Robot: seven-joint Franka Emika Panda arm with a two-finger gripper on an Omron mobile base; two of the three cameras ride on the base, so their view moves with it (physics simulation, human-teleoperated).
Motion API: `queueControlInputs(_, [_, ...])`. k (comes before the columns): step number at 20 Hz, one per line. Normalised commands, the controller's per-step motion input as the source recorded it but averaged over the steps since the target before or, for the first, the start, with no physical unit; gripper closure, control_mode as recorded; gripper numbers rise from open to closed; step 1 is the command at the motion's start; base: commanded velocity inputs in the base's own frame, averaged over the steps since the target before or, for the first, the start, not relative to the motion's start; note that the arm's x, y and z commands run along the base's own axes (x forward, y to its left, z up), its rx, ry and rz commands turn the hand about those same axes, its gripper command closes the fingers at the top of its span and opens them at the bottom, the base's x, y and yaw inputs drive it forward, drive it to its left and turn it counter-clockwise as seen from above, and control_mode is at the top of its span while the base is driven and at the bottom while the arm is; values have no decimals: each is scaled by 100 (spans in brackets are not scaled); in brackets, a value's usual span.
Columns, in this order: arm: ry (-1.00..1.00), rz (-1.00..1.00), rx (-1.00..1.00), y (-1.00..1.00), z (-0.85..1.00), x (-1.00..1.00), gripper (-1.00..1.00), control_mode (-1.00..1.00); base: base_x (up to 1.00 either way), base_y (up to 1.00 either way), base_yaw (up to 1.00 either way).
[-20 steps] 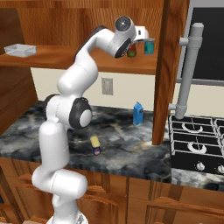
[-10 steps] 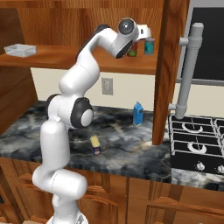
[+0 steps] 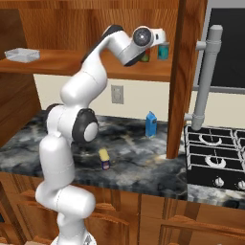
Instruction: Pick the cans from the counter and place them in their designated side in the cabinet.
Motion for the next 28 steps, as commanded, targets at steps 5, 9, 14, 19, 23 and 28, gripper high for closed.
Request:
queueControlInputs(5, [-10, 6, 0, 25, 1, -49, -100, -100, 0, 0, 0])
queueControlInputs(9, [-6, 6, -2, 31, 1, -55, -100, -100, 0, 0, 0])
queueControlInputs(14, [-1, 6, -3, 36, 0, -57, -100, -100, 0, 0, 0])
queueControlInputs(19, [2, 6, -6, 35, 0, -56, -100, -100, 0, 0, 0])
queueControlInputs(23, [11, 5, -6, 34, 1, -49, -100, -100, 0, 0, 0])
queueControlInputs(28, [14, 4, -7, 38, 1, -54, -100, -100, 0, 0, 0])
